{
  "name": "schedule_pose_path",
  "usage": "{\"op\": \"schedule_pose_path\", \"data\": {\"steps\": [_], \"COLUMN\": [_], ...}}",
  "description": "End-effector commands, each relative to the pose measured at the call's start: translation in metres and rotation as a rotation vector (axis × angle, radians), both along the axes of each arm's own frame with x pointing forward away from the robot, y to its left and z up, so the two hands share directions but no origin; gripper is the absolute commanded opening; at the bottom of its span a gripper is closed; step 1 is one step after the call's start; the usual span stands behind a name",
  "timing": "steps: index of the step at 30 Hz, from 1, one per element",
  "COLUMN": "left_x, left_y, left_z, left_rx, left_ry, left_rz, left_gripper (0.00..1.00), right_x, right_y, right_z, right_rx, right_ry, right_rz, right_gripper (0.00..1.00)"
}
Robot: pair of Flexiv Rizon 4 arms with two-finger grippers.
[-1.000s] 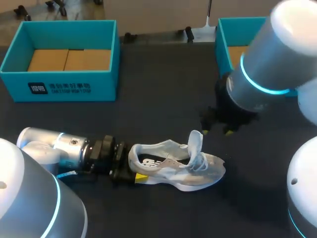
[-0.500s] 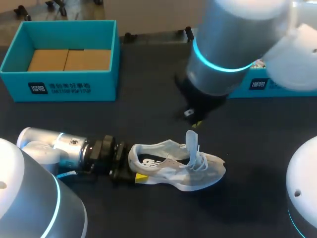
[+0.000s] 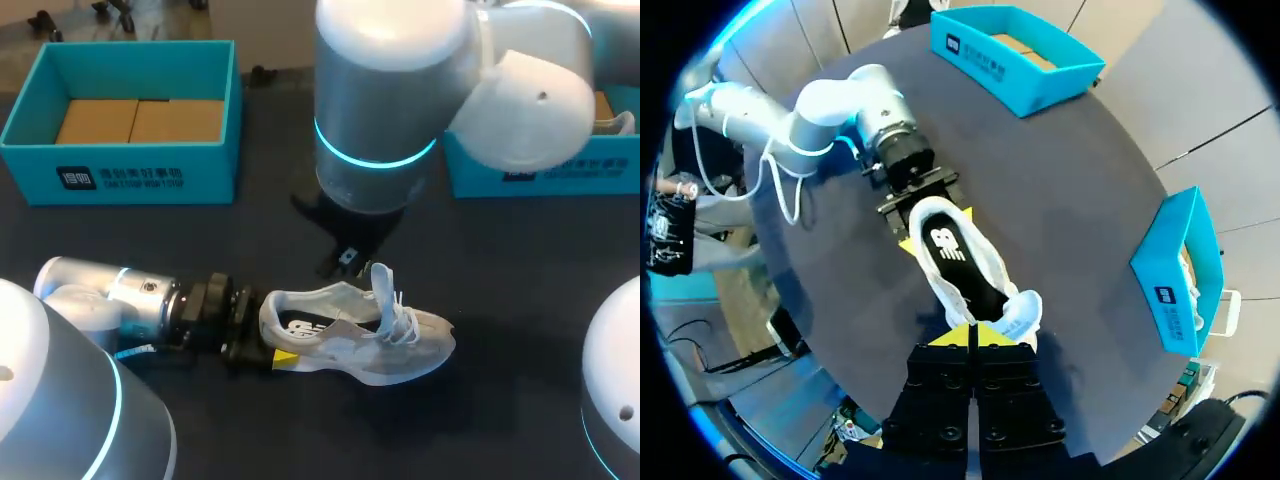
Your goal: Take the shoe out of the shoebox, open the shoe tongue, remove and reinsert the insole, then place the shoe into the shoebox
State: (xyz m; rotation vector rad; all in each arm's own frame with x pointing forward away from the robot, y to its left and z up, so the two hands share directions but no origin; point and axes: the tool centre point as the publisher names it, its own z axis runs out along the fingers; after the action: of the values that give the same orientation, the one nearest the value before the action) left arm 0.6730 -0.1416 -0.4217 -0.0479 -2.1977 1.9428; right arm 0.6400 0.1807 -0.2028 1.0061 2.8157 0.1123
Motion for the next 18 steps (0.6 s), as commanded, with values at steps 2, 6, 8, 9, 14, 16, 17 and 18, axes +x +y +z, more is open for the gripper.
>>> {"op": "schedule_pose_path", "data": {"steps": [2,6,8,9,14,16,17,18], "left_x": [0.0,0.0,0.0,0.0,0.0,0.0,0.0,0.0], "left_y": [0.003,0.003,0.003,0.003,0.003,0.003,0.003,0.003], "left_z": [-0.004,-0.004,-0.004,-0.004,-0.004,-0.004,-0.004,-0.004], "left_rx": [0.0,0.0,0.0,0.0,0.0,0.0,0.0,0.0], "left_ry": [-0.001,-0.001,-0.001,-0.001,-0.001,-0.001,-0.001,-0.001], "left_rz": [0.005,0.005,0.005,0.005,0.005,0.005,0.005,0.005], "left_gripper": [0.0,0.0,0.0,0.0,0.0,0.0,0.0,0.0], "right_x": [0.006,0.012,0.011,0.01,0.007,0.007,0.007,0.007], "right_y": [0.018,0.029,0.036,0.038,0.037,0.037,0.037,0.037], "right_z": [-0.02,-0.034,-0.04,-0.041,-0.04,-0.04,-0.04,-0.04], "right_rx": [-0.022,-0.002,0.047,0.068,0.059,0.059,0.059,0.059], "right_ry": [0.004,-0.001,-0.015,-0.029,-0.023,-0.023,-0.023,-0.023], "right_rz": [0.089,0.187,0.311,0.367,0.413,0.413,0.413,0.413], "right_gripper": [0.0,0.0,0.0,0.0,0.0,0.0,0.0,0.0]}}
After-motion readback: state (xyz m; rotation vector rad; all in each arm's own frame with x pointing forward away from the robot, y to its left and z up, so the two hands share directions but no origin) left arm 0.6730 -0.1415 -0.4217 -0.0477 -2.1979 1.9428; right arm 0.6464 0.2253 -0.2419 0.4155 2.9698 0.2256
